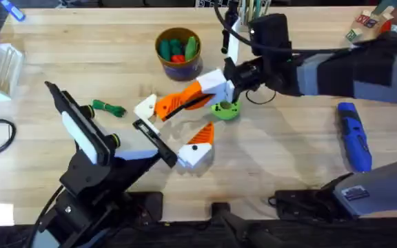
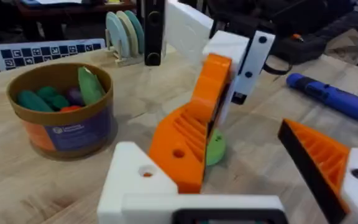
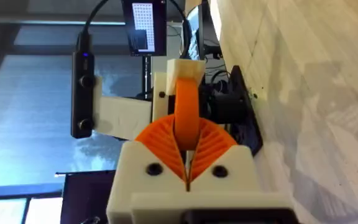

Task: Pick up the gripper from the table and insert it into the empty holder that is missing its gripper. Then pick up a screw, insert it into the mounting hole, and use the screwdriver to tighten it. Finally, clean up the table by picking up the vegetable and placing it into the bucket.

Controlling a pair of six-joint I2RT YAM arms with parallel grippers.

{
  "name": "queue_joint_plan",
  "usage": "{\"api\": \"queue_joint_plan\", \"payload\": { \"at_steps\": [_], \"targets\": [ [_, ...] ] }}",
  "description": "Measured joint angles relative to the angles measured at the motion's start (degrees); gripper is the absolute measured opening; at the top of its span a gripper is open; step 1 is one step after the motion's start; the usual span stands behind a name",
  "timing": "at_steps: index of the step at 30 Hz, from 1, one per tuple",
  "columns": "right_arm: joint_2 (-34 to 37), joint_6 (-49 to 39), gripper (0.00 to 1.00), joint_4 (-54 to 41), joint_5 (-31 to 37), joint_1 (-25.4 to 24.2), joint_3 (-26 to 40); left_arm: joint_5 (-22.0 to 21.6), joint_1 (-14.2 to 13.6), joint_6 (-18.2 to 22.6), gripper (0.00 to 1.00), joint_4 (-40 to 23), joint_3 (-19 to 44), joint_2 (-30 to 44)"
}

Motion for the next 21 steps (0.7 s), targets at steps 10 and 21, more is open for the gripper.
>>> {"api": "queue_joint_plan", "payload": {
  "at_steps": [10, 21],
  "targets": [
    [4.01, 3.85, 0.009, -0.25, -0.41, 0.96, 4.10, -1.52, 0.42, -0.02, 0.986, -0.17, 0.00, 0.00],
    [5.49, 4.75, 0.008, 0.12, -0.26, 1.58, 5.54, -1.68, 1.03, -0.52, 0.986, -0.20, 0.00, 0.00]
  ]
}}
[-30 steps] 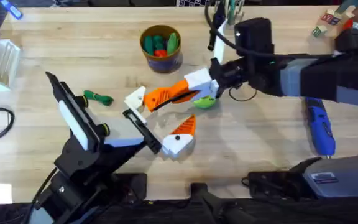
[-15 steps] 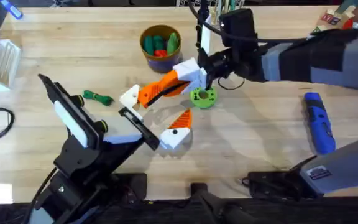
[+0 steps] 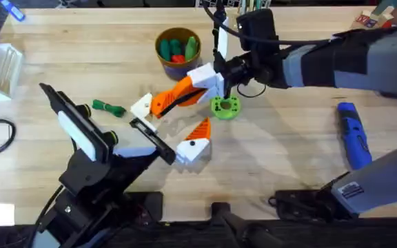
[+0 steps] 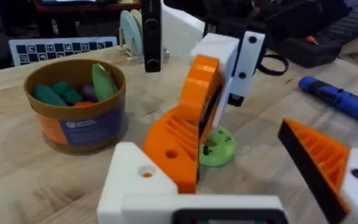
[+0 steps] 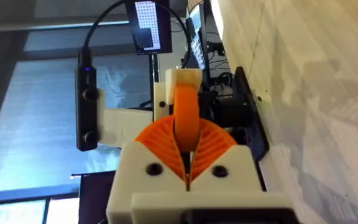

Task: Pick up the gripper from the table and insert it into the empty holder that is missing its gripper. Then pick up a screw, insert it into the mounting hole, and use the screwdriver to tighten it. Finally, clean up the table by picking up the vegetable and placing it into the bucket.

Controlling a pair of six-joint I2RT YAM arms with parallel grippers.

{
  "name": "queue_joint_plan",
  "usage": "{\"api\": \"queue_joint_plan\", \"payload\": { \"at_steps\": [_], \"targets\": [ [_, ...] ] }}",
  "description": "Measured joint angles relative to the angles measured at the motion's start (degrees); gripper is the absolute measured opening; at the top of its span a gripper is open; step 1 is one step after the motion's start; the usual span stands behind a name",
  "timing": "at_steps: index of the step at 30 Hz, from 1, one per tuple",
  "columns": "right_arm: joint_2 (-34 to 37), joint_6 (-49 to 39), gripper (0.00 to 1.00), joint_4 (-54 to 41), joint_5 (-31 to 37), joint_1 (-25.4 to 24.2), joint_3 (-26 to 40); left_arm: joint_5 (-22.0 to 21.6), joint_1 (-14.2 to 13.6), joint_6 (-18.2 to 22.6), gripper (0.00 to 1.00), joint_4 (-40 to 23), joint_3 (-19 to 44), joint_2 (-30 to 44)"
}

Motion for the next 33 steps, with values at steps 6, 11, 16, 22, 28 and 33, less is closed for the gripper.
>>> {"api": "queue_joint_plan", "payload": {
  "at_steps": [6, 11, 16, 22, 28, 33],
  "targets": [
    [0.00, 0.13, 0.008, 0.00, 0.94, 0.00, 0.04, 0.76, 0.26, -0.33, 0.988, 0.04, 0.00, 0.00],
    [0.07, 0.36, 0.008, -0.26, 0.90, -0.05, 0.04, 6.28, -0.09, -0.31, 0.986, 0.65, 0.00, 0.00],
    [0.18, 0.54, 0.008, -0.72, -1.38, -1.62, 0.04, 9.11, -0.07, 0.11, 0.986, 1.11, 0.00, 0.00],
    [0.22, 0.54, 0.008, -0.87, -2.34, -1.54, 0.04, 10.25, -0.04, 0.37, 0.986, 1.27, 0.00, 0.00],
    [0.22, 0.60, 0.008, -0.13, 1.16, 2.07, 0.14, 8.15, 0.31, -0.28, 0.987, 0.68, 0.00, -0.01],
    [0.22, 0.63, 0.008, 0.62, 4.00, 3.31, 0.46, 6.00, 0.66, -1.06, 0.988, 0.48, 0.00, 0.00]
  ]
}}
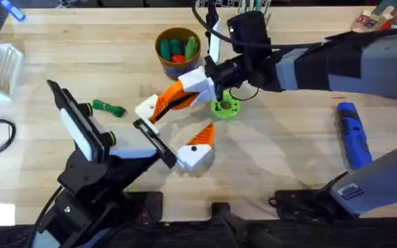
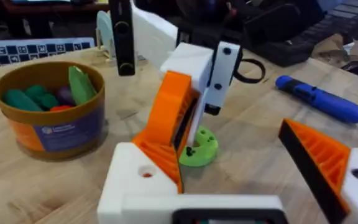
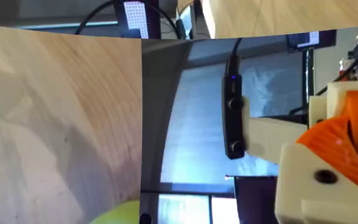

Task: Pick up the gripper from the table and insert it into the empty holder that is missing its gripper. Then pick up a screw, insert it into the mounting hole, and use the screwdriver to tighten it. Finally, clean up the table by picking up the vegetable and placing it into the bucket.

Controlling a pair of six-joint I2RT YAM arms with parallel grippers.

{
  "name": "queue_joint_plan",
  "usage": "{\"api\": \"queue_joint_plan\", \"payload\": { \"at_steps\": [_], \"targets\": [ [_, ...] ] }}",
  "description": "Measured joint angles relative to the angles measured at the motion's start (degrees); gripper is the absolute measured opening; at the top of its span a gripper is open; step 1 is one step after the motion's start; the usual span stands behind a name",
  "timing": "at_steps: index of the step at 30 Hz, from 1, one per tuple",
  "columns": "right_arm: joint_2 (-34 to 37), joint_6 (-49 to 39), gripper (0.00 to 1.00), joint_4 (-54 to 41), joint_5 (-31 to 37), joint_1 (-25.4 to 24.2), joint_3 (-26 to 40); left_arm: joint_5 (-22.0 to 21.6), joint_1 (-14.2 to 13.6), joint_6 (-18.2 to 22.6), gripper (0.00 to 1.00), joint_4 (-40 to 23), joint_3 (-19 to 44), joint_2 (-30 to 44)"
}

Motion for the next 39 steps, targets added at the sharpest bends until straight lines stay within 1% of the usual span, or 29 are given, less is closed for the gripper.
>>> {"api": "queue_joint_plan", "payload": {
  "at_steps": [10, 14, 20, 25, 27, 30, 32, 33, 34, 35, 37, 39],
  "targets": [
    [-0.02, -0.04, 0.007, -0.17, 4.72, 1.00, 0.47, -1.94, 0.00, -1.48, 0.986, -0.25, 0.00, 0.49],
    [-0.21, 0.14, 0.007, 0.44, 8.15, 2.19, 0.66, -4.24, 0.00, -2.22, 0.986, -0.46, 0.00, 0.75],
    [-0.39, 0.59, 0.007, 3.40, 12.33, 3.99, 0.66, -7.51, 0.26, -2.26, 0.986, -0.76, 0.00, 0.74],
    [-0.40, 0.38, 0.009, 3.44, 12.39, 4.07, 0.66, -7.66, 0.26, -2.26, 0.986, -0.81, 0.00, 0.76],
    [-0.39, -0.59, 0.024, 3.44, 12.13, 4.07, 0.66, -7.66, 0.26, -2.24, 0.986, -0.81, 0.00, 0.74],
    [-0.39, -1.87, 0.117, 3.38, 11.69, 4.00, 0.66, -7.66, 0.26, -2.10, 0.986, -0.78, 0.00, 0.74],
    [-0.39, -2.78, 0.268, 3.22, 11.35, 3.90, 0.66, -7.32, 0.25, -1.87, 0.986, -0.71, 0.00, 0.74],
    [-0.39, -3.32, 0.401, 3.22, 11.23, 3.90, 0.66, -6.78, 0.22, -1.72, 0.986, -0.63, 0.00, 0.74],
    [-0.37, -3.75, 0.463, 3.24, 10.99, 3.99, 0.66, -5.35, -0.05, -1.42, 0.985, -0.32, 0.00, 0.74],
    [-0.37, -4.04, 0.523, 3.05, 10.83, 3.98, 0.66, -5.31, -0.36, -1.18, 0.986, -0.31, 0.00, 0.62],
    [-0.32, -4.50, 0.614, 2.83, 10.78, 3.59, 0.66, -4.70, -0.42, -0.57, 0.986, -0.21, 0.00, 0.57],
    [-0.20, -4.76, 0.661, 2.66, 10.37, 3.18, 0.63, -4.19, -0.42, -0.06, 0.986, -0.09, 0.00, 0.52]
  ]
}}
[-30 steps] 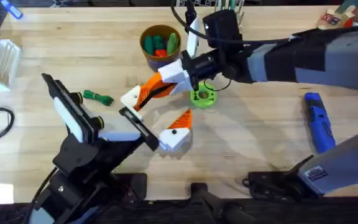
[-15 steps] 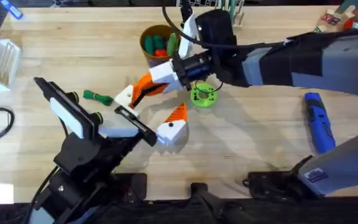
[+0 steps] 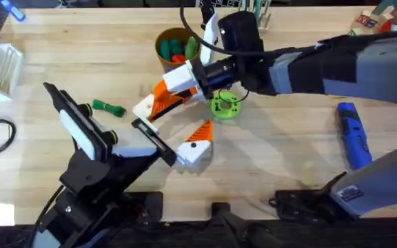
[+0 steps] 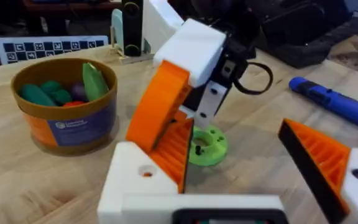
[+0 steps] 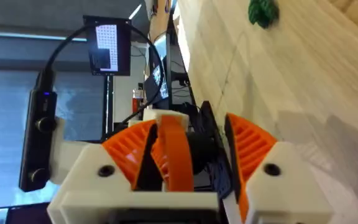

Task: Pick up the gripper from the table and insert it into the empty holder that is missing its gripper. Then pick up a screw, insert it into the mounting hole, and use the screwdriver to tighten it. Finally, clean up the table by picking up the vegetable and placing it into the bucket.

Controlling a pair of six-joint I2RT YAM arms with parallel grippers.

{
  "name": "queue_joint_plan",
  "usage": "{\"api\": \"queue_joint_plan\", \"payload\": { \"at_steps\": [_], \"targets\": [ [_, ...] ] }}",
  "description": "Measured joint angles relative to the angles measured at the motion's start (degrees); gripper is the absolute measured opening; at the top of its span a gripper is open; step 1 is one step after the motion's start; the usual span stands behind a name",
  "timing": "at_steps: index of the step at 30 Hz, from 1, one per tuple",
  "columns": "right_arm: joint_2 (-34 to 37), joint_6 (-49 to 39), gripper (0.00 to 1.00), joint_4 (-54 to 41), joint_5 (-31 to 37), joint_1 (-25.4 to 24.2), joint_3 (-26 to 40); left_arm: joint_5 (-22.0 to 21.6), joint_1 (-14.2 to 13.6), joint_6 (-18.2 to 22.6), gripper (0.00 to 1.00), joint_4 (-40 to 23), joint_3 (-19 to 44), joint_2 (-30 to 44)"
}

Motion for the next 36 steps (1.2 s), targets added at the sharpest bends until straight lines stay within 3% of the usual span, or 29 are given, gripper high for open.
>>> {"api": "queue_joint_plan", "payload": {
  "at_steps": [5, 10, 12, 25, 36],
  "targets": [
    [0.05, -0.41, 0.753, -0.13, -1.99, -1.02, 0.00, 2.06, -0.12, 1.03, 0.986, 0.54, 0.00, -0.04],
    [0.05, -0.55, 0.774, 0.30, -6.01, -0.05, 0.00, 7.95, -1.70, 1.07, 0.986, 0.50, 0.00, 0.00],
    [0.05, -0.72, 0.868, 0.35, -6.61, -0.37, 0.00, 8.49, -1.70, 1.07, 0.986, 0.51, 0.00, 0.01],
    [0.04, -1.30, 0.894, -1.29, -10.60, -8.03, 0.00, 8.37, -1.70, 1.07, 0.987, 0.50, 0.00, 0.00],
    [-0.26, -6.80, 0.896, -11.57, -13.45, -8.33, 0.00, 5.35, -1.70, 1.07, 0.985, 0.31, 0.00, 0.00]
  ]
}}
